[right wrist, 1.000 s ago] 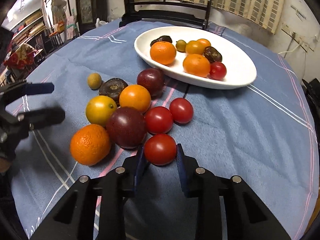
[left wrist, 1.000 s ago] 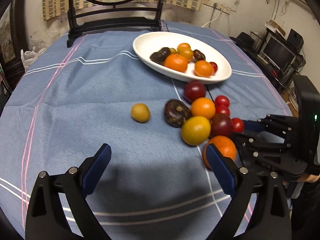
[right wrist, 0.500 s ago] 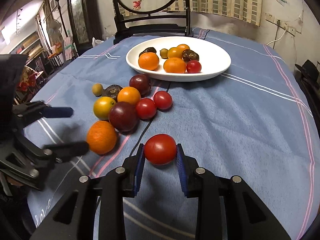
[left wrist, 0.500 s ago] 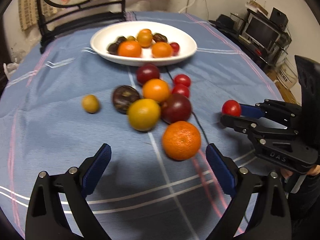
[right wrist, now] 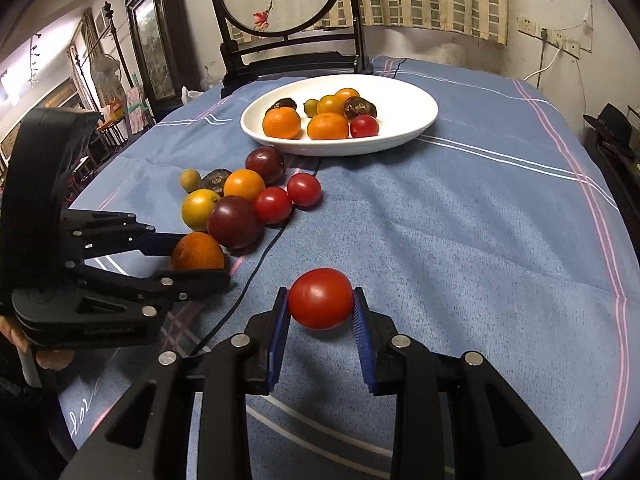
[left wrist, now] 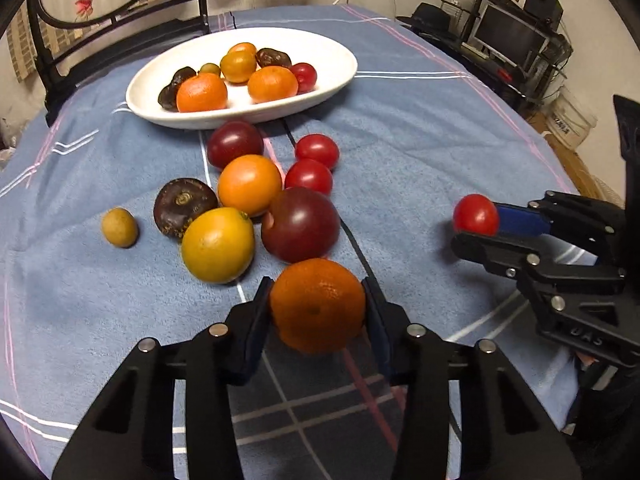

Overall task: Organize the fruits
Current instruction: 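Grasp a red tomato with the right tool while the left tool grasps an orange, then carry the red tomato and orange over the plate and open both tools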

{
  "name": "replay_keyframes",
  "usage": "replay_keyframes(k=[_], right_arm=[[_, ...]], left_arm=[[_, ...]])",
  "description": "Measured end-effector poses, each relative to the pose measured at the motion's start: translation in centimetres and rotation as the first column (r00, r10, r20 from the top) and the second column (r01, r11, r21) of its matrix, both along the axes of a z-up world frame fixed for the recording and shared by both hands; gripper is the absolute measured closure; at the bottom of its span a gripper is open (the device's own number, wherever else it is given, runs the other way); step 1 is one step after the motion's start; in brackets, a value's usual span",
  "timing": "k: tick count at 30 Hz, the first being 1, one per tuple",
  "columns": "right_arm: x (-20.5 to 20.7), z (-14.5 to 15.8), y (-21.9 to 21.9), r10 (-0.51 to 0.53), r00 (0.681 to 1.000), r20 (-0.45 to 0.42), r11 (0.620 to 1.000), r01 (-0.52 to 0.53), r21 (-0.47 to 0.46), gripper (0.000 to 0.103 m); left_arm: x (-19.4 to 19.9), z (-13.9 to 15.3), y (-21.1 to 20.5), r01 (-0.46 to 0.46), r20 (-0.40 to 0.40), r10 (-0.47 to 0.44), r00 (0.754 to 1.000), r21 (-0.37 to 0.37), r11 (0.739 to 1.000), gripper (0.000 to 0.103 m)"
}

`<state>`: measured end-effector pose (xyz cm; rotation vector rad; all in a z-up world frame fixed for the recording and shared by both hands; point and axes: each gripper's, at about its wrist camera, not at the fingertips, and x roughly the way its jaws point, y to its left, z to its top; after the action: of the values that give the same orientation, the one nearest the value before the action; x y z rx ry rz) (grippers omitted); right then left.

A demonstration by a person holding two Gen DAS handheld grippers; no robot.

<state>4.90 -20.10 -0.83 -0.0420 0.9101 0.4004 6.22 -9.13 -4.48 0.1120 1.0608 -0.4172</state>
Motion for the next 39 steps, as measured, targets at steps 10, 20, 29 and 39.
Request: replay_keyframes(k=[10, 20, 29, 39], right_arm=[[-0.2, 1.6, 1.3, 0.017, 0.999, 0.032, 1.0, -0.017, -0.012, 0.072], [2.9, 6.7, 3.6, 0.037, 0.987, 0.158, 0.999, -0.032, -0.033, 0.072], [11.5, 5.6, 6.7, -0.015, 0.992, 0.125, 0.999, 0.02, -0.037, 0.072], [17.6, 2.2, 9.0, -0.035, 0.996, 0.084, 0.996, 0.041, -0.078, 0.071]], left_arm=[[-0.1, 4.3, 2.6, -0.005, 0.102, 0.01, 0.995, -0.04, 0.999, 0.06], [4.4, 9.3, 4.2, -0.045, 0.228, 0.055, 0.972, -0.049, 0.998, 0.06], [13.8, 10.0, 4.9, -0.168, 0.234, 0.179, 0.956, -0.064, 0.984, 0.06], [20.3, 4.7, 6.2, -0.254, 0.103, 0.258, 0.96, -0.051, 0.966, 0.06]])
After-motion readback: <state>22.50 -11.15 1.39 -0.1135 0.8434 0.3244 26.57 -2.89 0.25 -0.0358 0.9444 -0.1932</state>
